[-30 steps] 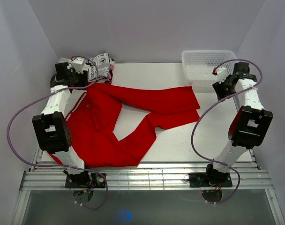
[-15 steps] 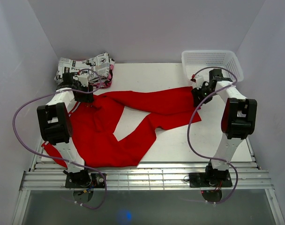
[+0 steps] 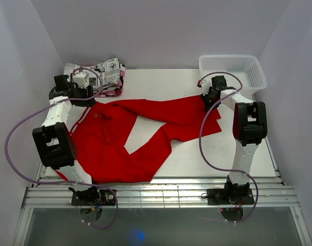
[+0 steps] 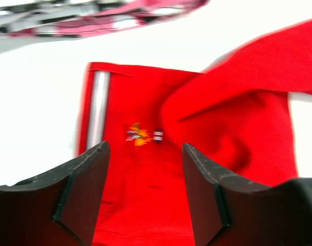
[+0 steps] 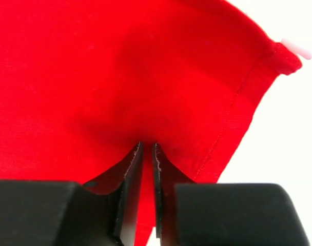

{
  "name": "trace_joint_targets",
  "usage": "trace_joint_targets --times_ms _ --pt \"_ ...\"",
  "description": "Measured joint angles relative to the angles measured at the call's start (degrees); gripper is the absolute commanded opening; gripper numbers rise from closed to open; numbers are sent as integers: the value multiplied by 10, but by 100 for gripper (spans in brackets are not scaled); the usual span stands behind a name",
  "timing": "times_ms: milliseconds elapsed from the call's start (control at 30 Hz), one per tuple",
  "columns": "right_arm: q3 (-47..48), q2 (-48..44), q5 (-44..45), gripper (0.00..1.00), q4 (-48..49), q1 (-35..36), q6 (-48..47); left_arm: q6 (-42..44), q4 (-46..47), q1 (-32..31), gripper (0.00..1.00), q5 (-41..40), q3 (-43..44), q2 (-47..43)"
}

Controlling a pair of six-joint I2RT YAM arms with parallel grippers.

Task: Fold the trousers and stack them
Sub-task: Flatten the trousers out

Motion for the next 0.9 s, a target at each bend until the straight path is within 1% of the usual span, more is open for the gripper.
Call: trace_joint_targets --times_ms 33,133,333,400,433,533,700,800,867,900 --pt "-1 2 5 12 5 -2 2 0 1 8 67 -3 5 3" --pt "-18 -5 37 8 30 -2 0 -1 3 24 64 -5 17 27" --pt "-90 -46 79 8 85 -13 -18 -16 3 25 54 18 23 116" --pt "-110 -59 89 8 93 -27 -26 -23 2 22 52 21 23 146" --pt "-118 -64 94 8 94 -37 -30 -26 3 21 47 20 23 160" --pt "-132 -75 106 8 95 -71 -38 -44 9 21 41 3 33 184" --pt "-144 -83 127 8 92 -138 -61 -73 14 35 37 -45 50 195" --pt "-144 -83 133 9 87 -175 -75 -84 14 61 36 -72 68 205" --pt "-144 -85 132 13 80 -190 -81 -89 13 77 36 -88 80 212" --pt "-144 -88 128 18 70 -195 -86 -91 12 90 39 -93 86 215"
